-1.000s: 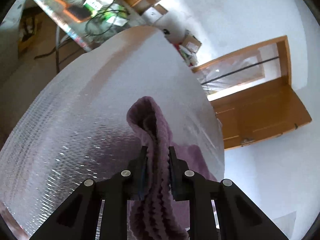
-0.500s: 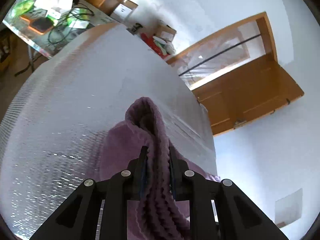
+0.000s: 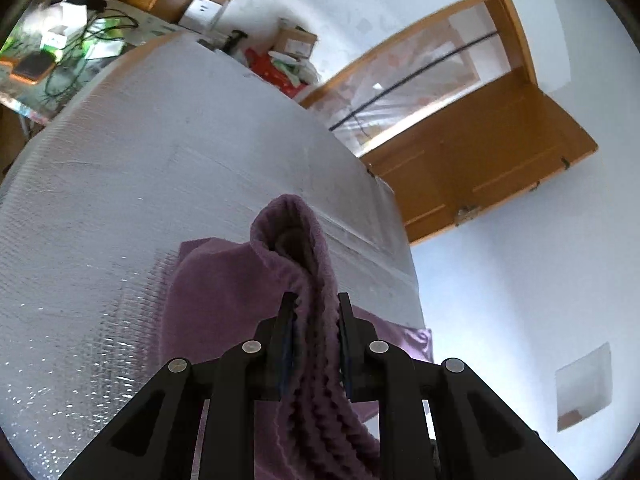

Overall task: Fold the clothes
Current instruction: 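Carry the hem with the left gripper across the sweater body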

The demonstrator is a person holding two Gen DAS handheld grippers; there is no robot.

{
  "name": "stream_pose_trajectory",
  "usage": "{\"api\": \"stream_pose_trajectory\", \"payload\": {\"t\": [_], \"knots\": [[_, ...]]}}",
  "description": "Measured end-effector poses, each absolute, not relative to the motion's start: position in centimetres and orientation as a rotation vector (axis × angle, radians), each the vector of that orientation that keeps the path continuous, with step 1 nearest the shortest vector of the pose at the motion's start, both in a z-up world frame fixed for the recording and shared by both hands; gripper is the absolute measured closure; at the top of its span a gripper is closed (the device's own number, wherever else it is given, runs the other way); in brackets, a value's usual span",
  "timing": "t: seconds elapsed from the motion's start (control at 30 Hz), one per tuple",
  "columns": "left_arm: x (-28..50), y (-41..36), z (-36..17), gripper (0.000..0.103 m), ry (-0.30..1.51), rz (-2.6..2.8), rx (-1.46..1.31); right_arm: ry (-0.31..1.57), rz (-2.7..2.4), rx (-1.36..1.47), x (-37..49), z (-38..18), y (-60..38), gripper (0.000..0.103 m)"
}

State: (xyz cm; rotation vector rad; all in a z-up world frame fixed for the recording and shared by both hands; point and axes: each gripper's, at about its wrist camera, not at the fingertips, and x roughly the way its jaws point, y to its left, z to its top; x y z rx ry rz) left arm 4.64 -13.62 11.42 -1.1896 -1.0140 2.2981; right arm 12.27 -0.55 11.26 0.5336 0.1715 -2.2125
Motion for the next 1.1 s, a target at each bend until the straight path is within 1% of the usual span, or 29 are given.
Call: {"api": "stream_pose_trajectory", "payload": {"t": [0.37,0.73,1.1], "knots": [[3.0,-9.9,10.9,0.084,-0.964,2.239,-1.24,0.108,-2.266,0.58,13.2,11.1,2.9,0.092],[1.1,-6.7,9.1,0.083,-0.919,2.165,-1.328,0.076,-2.302,0.634,13.0,10.2,5.7,0.092],[-0.8,-4.4,5.6,0.083,-0.938,2.092,-1.437,0.053,-2.332,0.767,11.6,6.9,7.9,0.091]]}}
